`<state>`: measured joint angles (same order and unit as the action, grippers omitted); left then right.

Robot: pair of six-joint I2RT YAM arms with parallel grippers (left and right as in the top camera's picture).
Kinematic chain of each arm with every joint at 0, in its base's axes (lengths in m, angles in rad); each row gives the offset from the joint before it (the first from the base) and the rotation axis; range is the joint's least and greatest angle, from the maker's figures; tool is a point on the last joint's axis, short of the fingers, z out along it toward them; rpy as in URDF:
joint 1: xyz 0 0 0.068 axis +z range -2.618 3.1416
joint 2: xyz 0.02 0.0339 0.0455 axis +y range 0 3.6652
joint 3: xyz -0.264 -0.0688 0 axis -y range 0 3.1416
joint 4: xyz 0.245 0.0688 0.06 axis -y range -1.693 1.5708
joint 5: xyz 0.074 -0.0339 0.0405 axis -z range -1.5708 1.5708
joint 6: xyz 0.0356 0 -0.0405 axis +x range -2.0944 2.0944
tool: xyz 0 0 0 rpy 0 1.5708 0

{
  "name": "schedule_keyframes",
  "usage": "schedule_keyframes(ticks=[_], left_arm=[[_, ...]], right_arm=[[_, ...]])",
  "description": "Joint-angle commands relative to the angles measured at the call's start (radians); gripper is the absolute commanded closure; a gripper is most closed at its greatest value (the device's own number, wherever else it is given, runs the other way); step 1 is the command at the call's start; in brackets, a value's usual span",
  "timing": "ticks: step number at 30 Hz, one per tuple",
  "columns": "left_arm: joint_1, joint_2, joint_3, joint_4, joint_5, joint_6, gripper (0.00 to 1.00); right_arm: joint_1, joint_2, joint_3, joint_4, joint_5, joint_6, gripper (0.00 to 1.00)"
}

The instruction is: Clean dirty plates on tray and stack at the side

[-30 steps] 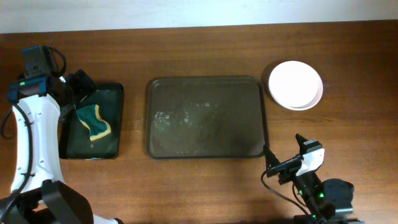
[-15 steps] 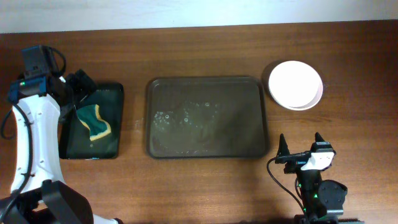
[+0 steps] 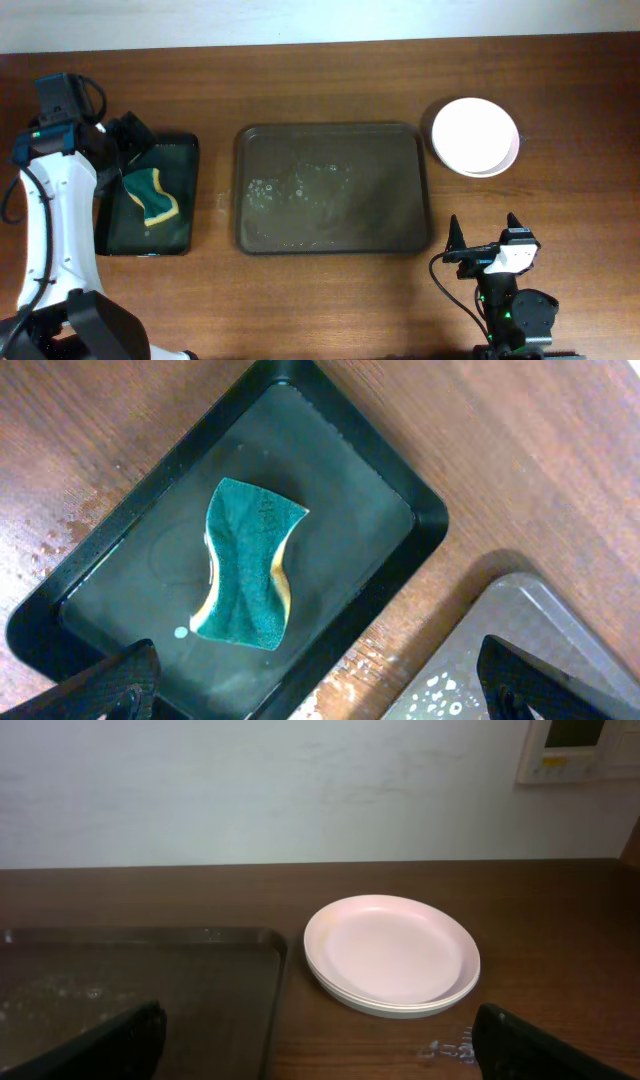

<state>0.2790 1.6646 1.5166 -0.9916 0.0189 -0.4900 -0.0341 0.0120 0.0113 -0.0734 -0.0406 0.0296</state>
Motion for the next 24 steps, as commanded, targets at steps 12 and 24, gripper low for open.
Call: schedule_keyframes(ticks=[12,24], left_arm=[[-0.146,-1.238,-1.049,0.463,-0.006,0.29,0.01],[-0.214,-1.616,-1.508,1.088,0.09,0.418,0.01]], right_arm=[[-0.006,-0.008,-0.006,-0.006,0.019,0.0,0.02],[-0.006,-0.008,-0.006,-0.006,0.019,0.0,0.02]])
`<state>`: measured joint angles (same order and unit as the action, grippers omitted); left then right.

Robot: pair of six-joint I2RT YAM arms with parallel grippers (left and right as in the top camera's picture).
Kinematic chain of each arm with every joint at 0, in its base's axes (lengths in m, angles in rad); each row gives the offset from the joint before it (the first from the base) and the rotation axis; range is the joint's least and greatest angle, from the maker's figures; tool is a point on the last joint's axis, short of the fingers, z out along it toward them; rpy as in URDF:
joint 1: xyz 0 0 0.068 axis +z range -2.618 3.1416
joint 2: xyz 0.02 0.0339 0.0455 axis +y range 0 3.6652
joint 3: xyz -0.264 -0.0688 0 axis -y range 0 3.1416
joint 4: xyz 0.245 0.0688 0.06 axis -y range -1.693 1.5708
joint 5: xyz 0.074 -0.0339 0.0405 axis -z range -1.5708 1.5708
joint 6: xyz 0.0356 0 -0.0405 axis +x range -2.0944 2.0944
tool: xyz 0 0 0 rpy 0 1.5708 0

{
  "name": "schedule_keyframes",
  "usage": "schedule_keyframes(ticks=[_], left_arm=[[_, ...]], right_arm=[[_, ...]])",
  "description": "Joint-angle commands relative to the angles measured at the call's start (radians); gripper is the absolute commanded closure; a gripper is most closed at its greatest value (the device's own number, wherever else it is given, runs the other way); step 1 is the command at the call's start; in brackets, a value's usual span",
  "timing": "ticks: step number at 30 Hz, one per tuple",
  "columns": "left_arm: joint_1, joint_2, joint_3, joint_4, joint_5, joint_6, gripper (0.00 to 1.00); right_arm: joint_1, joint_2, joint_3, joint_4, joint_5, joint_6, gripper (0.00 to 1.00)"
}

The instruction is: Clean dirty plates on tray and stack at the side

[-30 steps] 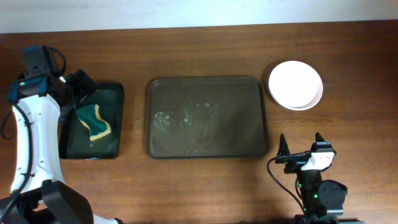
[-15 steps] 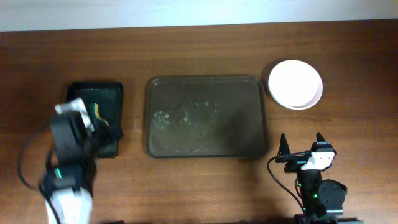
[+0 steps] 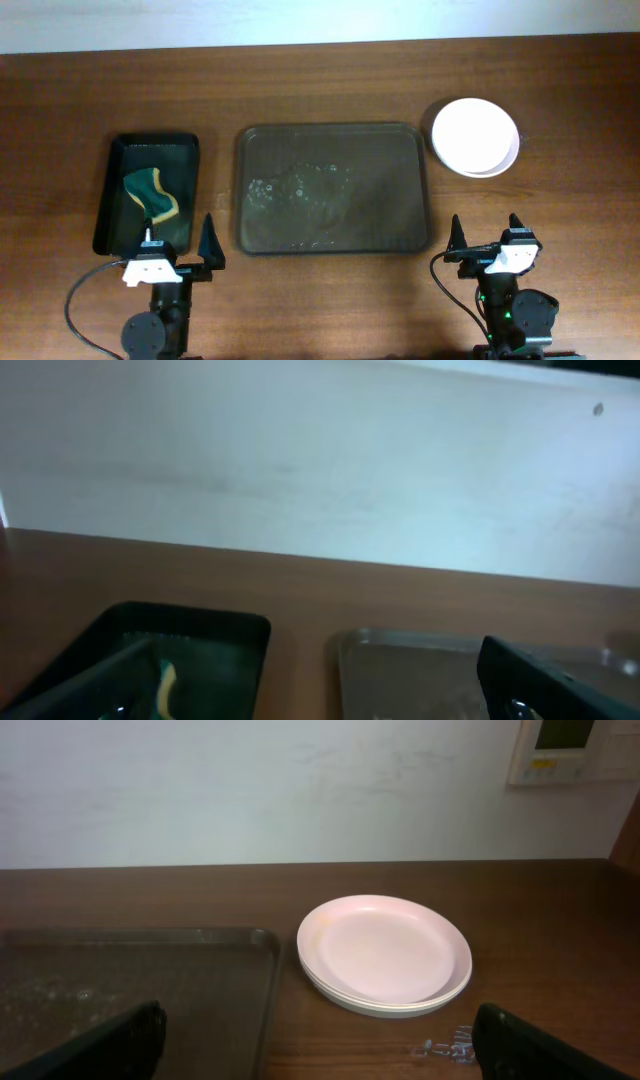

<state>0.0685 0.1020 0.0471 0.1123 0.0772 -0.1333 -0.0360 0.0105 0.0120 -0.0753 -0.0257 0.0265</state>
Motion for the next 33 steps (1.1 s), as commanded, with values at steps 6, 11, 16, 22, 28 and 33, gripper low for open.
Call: schedule_keyframes(ticks=[6,11,16,22,28,33], left_arm=[[-0.036,-0.097,-0.039,-0.181,0.042,0.262,0.01],[-0.036,-0.097,-0.039,-0.193,-0.018,0.236,0.01],[-0.036,-0.097,-0.039,-0.193,-0.039,0.236,0.01],[-0.035,-0.097,-0.038,-0.197,-0.111,0.137,0.01],[-0.035,-0.097,-0.038,-0.197,-0.127,0.137,0.01],[-0.035,-0.097,-0.038,-0.195,-0.122,0.137,0.01]], right_arm=[[-0.005,-0.006,-0.006,-0.004,0.005,0.003,0.01],[-0.005,-0.006,-0.006,-0.004,0.005,0.003,0.02],[-0.005,-0.006,-0.006,-0.004,0.005,0.003,0.02],[-0.005,-0.006,-0.006,-0.004,0.005,0.003,0.02],[-0.005,-0.005,-0.006,-0.004,0.005,0.003,0.02],[-0.005,-0.005,-0.006,-0.004,0.005,0.003,0.02]])
